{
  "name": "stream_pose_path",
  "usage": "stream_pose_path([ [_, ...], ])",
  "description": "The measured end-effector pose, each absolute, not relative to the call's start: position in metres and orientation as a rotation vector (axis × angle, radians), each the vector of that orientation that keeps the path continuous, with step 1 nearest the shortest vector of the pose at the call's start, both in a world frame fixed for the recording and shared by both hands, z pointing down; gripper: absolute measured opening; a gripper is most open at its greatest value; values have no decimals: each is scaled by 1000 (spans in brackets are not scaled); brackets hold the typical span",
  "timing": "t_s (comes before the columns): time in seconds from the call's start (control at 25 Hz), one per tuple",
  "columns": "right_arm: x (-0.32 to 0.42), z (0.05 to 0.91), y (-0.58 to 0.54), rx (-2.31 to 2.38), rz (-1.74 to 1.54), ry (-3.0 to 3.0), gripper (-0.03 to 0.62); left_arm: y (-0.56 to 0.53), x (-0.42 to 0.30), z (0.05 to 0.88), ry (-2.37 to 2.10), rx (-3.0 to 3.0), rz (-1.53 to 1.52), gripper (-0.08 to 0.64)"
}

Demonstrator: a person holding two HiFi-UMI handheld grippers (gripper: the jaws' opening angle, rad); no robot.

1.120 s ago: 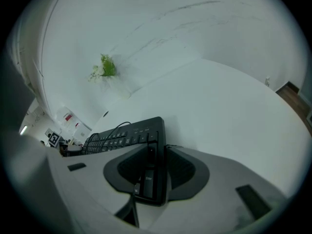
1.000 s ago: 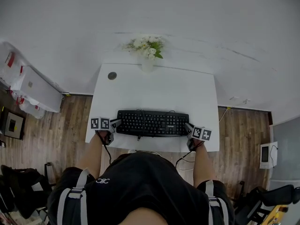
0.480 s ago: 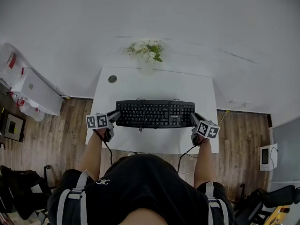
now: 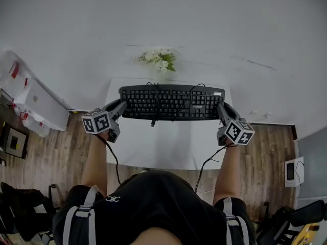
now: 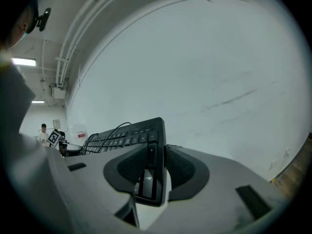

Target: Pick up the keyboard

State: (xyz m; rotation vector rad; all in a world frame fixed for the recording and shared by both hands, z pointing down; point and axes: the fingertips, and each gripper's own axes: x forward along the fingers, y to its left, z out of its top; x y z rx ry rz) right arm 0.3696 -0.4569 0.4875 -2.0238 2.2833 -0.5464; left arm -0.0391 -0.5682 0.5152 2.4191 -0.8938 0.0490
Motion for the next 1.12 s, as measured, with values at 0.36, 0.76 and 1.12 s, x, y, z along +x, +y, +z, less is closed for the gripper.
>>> stream_pose_path([
  [0.36, 364, 353, -442, -1954, -138, 2201, 120, -558, -46, 369, -979, 2707, -230, 124],
  [0.76, 363, 356, -438, -1958, -110, 2183, 117, -555, -47, 374, -976, 2698, -266, 124],
  [1.12, 358, 348, -439, -1938, -128, 2172, 117, -553, -53, 358, -974, 2713, -276, 124],
])
